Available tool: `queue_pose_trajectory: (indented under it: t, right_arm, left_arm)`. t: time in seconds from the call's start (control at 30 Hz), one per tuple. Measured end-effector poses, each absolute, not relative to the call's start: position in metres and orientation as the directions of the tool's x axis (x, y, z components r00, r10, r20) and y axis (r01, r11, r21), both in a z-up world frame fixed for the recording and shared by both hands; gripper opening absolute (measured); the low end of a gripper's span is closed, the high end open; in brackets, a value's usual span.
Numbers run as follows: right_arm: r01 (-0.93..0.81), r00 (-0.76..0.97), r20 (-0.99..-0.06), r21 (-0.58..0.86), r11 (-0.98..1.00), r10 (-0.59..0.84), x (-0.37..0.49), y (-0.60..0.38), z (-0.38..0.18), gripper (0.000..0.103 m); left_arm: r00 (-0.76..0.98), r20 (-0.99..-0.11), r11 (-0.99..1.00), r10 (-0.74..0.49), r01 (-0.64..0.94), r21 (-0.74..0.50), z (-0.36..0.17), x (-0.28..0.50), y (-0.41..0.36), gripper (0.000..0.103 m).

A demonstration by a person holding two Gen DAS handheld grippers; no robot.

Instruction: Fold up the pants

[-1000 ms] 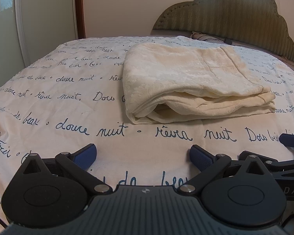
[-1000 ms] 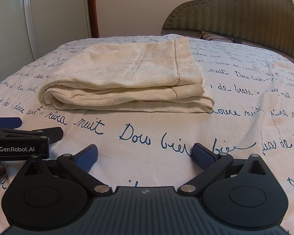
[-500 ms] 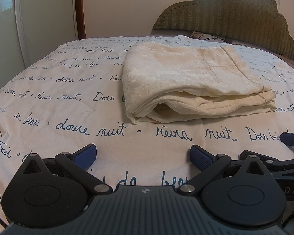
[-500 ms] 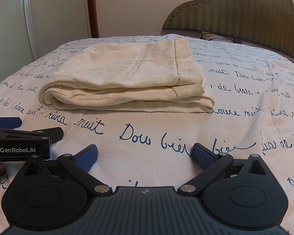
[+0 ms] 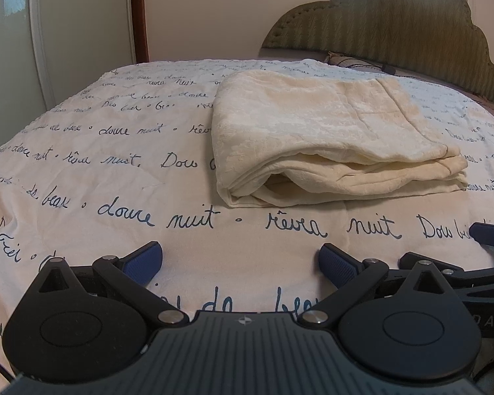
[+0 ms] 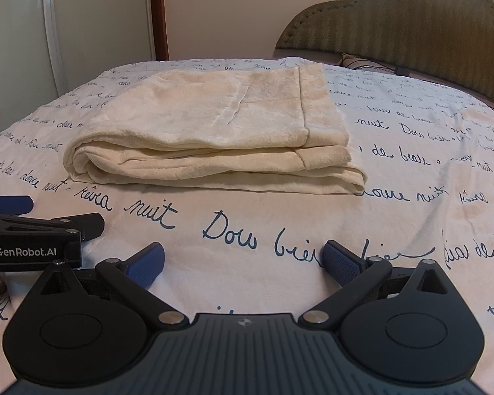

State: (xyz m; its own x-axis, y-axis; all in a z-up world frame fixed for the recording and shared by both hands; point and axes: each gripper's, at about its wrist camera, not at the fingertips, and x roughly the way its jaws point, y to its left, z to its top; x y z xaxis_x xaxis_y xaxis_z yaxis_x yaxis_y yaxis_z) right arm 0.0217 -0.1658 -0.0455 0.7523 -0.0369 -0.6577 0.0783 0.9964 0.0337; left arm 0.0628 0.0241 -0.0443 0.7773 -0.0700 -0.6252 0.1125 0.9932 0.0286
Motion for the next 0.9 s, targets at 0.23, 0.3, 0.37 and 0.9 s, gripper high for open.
queue_pose_trajectory:
  t: [0.23, 0.3, 0.37, 0.9]
  right_arm:
    - [0.085, 0.756, -0.655, 0.074, 0.994, -0.017, 0.015, -0.171, -0.039, 0.103]
    - [0.109, 0.767, -0.642, 0.098, 0.989, -0.022, 0.011, -0.174, -0.034, 0.103]
    - [0.128, 0.774, -0.632, 0.103, 0.986, -0.035, 0.008, -0.176, -0.031, 0.103]
    - [0.126, 0.752, -0.655, 0.032, 0.992, -0.075, 0.013, -0.173, -0.046, 0.103]
  left_arm:
    - [0.781, -0.620, 0.992, -0.076, 0.119, 0.029, -0.039, 0.061, 0.024, 0.103]
    - [0.778, -0.624, 0.992, -0.076, 0.119, 0.028, -0.037, 0.062, 0.024, 0.103]
    - [0.779, -0.623, 0.992, -0.072, 0.119, 0.034, -0.036, 0.060, 0.023, 0.102]
    - [0.778, -0.625, 0.992, -0.057, 0.113, 0.051, -0.043, 0.061, 0.020, 0.103]
